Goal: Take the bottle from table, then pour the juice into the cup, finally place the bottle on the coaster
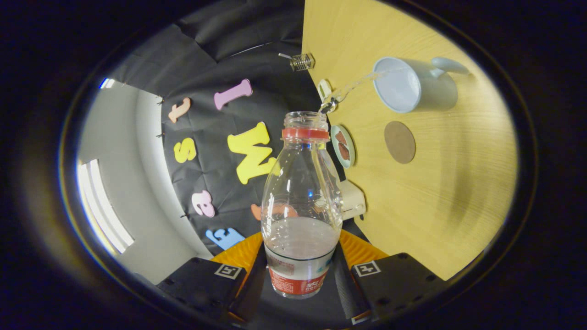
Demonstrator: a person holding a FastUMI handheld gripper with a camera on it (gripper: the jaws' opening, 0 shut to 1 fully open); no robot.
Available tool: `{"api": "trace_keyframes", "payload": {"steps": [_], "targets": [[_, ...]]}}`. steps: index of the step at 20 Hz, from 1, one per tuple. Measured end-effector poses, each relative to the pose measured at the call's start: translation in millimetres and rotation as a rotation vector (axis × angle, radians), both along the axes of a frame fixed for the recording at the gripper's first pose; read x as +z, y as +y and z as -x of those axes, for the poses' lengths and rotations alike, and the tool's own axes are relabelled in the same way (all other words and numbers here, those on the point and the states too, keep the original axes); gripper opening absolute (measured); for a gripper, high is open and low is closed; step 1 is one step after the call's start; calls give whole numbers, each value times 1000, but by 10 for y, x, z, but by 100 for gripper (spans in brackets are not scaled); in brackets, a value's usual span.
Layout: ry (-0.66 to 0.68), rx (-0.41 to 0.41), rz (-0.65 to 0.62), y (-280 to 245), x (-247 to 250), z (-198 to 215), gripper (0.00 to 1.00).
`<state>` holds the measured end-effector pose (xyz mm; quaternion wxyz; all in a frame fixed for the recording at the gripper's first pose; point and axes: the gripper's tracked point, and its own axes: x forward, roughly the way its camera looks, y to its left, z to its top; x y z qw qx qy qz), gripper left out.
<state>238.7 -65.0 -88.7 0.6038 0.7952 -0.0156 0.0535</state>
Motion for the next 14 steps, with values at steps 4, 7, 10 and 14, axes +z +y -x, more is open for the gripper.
{"api": "trace_keyframes", "payload": {"steps": [4,7,10,14], "targets": [[-15,4,-32,-9,98,7,74],[-21,10,-48,-9,117,0,73],[-29,18,-74,-4,152,-12,74],[-47,23,-121,11,240,-61,73]]}}
